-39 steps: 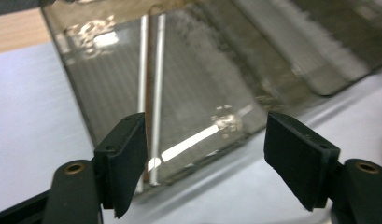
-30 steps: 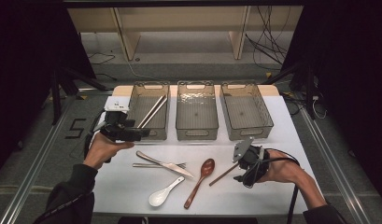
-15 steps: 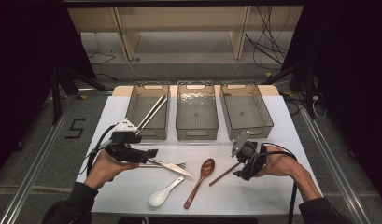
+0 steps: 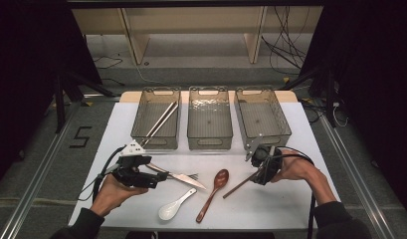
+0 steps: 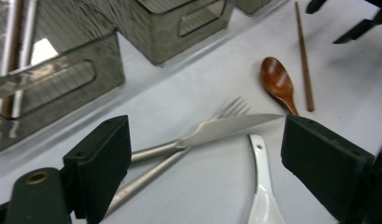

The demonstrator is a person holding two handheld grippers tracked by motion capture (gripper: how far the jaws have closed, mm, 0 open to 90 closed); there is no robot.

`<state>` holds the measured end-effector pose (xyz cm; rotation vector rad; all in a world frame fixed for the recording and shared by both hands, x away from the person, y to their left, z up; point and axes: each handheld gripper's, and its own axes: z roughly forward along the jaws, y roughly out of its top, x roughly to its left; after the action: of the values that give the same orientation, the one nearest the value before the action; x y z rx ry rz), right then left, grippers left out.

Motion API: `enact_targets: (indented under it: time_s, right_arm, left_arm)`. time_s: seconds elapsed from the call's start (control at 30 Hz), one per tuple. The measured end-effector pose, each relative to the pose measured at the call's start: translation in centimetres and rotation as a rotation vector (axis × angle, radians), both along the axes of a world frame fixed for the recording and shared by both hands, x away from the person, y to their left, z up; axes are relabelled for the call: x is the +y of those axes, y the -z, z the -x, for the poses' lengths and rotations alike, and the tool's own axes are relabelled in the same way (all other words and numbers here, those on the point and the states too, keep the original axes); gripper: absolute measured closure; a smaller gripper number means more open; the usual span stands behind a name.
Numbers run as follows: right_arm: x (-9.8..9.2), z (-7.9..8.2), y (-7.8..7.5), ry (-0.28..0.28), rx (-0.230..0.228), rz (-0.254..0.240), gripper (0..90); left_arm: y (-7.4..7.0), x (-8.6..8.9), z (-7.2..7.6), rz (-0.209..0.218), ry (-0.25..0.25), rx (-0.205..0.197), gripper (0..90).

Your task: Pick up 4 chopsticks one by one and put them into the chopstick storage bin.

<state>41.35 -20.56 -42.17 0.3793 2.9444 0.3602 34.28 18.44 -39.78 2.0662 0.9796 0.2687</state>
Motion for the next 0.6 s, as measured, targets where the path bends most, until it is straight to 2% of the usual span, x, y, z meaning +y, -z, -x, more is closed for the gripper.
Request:
enact_targets:
  time_s: [0.1, 0.27, 0.4, 0.6]
  right_arm:
    - [0.0, -0.2, 0.3, -0.007, 0.012, 0.01, 35.7]
    - [0.4, -0.5, 0.9, -0.024, 0.028, 0.038, 38.4]
    - [0.8, -0.8, 1.3, -0.029, 0.043, 0.05, 38.7]
    - [1.0, -1.0, 1.8, -0.026, 0.065, 0.067, 42.5]
  left_arm:
    - [0.0, 0.0, 0.4, -0.005, 0.01, -0.005, 15.4]
    - [0.0, 0.2, 0.5, 0.001, -0.002, -0.022, 15.3]
    - [0.2, 0.3, 0.6, -0.008, -0.004, -0.01, 15.3]
    - [0.4, 0.3, 0.7, -0.014, -0.003, -0.013, 15.3]
